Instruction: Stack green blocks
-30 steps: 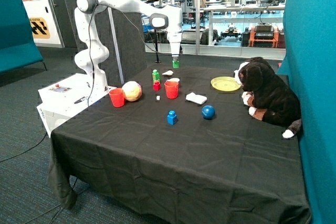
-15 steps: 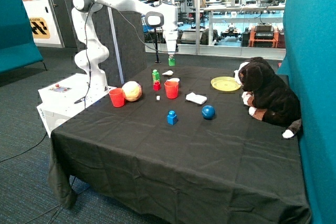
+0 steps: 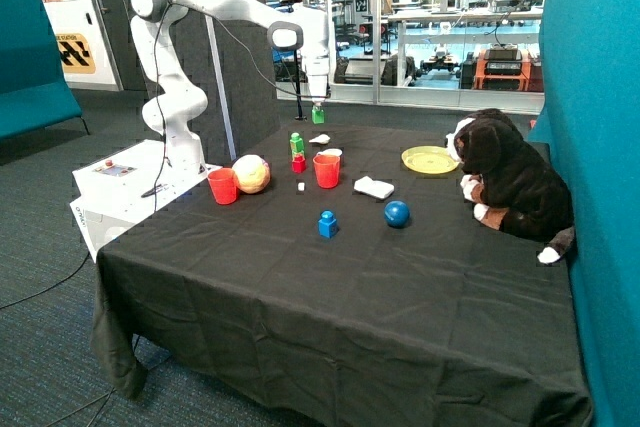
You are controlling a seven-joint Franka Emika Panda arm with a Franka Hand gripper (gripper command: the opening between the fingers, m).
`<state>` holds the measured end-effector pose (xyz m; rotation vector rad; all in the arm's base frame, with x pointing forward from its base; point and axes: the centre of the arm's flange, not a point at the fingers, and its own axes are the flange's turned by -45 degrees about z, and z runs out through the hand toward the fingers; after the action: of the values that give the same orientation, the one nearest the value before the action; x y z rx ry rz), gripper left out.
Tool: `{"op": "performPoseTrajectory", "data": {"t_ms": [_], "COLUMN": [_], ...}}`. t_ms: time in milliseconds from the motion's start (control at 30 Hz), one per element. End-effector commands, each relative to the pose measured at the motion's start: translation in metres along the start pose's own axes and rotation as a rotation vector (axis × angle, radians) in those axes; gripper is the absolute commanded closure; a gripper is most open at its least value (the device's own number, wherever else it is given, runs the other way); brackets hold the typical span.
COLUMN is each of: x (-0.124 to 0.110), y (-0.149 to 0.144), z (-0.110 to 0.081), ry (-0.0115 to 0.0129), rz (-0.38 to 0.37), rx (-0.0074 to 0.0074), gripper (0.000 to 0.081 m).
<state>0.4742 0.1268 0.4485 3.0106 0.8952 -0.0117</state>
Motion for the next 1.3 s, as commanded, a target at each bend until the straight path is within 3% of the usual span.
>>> {"op": "performPoseTrajectory", "data": {"t_ms": [0,600,1267], "x": [-0.018,-0.037,-0.049], "y": [-0.012,-0.007,-0.022], "z": [0.005,0.01,0.01], "ry": [0.0073,0.0073,0.0073], "rz": [-0.024,-0.012,-0.045], "rx": [-0.0016,-0.0015,-0.0016], "gripper": [0.0808,0.0808,0.0808]}}
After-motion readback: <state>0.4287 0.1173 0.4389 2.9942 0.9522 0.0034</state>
